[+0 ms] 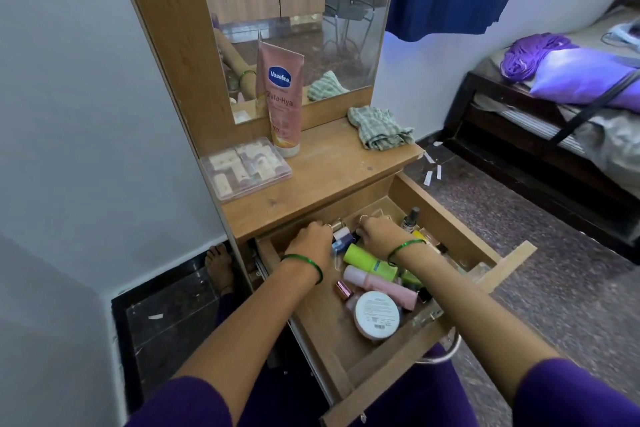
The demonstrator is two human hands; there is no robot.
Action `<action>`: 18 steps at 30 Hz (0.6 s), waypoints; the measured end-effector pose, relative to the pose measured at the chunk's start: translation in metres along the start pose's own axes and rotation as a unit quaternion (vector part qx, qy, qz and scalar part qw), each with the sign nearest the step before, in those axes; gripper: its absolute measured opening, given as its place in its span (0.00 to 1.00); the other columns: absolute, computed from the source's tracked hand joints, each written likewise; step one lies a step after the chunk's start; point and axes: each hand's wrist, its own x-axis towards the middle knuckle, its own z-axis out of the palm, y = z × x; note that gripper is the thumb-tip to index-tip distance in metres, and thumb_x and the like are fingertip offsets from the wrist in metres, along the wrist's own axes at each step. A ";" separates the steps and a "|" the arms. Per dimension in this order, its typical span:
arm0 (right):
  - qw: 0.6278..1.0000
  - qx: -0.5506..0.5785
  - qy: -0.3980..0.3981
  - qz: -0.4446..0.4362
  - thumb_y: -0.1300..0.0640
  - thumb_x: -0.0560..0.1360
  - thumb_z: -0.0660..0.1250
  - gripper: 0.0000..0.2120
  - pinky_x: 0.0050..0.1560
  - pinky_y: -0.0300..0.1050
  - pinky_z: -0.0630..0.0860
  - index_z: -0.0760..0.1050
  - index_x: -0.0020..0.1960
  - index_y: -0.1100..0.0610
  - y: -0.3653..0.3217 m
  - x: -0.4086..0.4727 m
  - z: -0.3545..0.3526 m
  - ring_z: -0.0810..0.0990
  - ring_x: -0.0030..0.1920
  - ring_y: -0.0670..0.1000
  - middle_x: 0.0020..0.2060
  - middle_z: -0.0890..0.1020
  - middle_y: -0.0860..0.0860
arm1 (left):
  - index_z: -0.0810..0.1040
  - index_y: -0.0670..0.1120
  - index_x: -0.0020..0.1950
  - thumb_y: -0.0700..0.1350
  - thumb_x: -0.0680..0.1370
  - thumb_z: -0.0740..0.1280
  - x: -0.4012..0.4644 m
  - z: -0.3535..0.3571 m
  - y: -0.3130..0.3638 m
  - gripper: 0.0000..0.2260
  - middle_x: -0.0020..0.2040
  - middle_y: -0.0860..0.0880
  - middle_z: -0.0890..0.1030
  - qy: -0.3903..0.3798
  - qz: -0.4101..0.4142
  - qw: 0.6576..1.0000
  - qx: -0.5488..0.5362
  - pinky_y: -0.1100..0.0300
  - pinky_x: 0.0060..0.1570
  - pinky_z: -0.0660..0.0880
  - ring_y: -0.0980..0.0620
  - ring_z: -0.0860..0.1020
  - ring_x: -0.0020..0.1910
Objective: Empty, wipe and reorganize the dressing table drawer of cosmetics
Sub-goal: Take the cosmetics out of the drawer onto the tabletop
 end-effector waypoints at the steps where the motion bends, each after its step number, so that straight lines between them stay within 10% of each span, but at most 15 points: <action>1: 1.000 -0.006 -0.002 0.000 0.60 0.77 0.57 0.10 0.53 0.47 0.71 0.71 0.55 0.63 -0.001 0.003 0.001 0.76 0.55 0.61 0.55 0.78 0.63 | 0.74 0.38 0.58 0.35 0.78 0.59 0.000 0.001 0.000 0.10 0.58 0.40 0.73 0.001 -0.001 1.000 0.000 0.48 0.55 0.73 0.38 0.76 0.57; 18: 0.992 -0.105 -0.071 -0.012 0.56 0.74 0.66 0.15 0.56 0.47 0.74 0.75 0.59 0.61 -0.009 0.015 -0.008 0.76 0.58 0.58 0.57 0.77 0.58 | 0.70 0.38 0.66 0.35 0.78 0.59 0.008 0.001 0.007 0.15 0.61 0.37 0.74 -0.042 0.016 0.998 0.033 0.51 0.57 0.72 0.38 0.74 0.60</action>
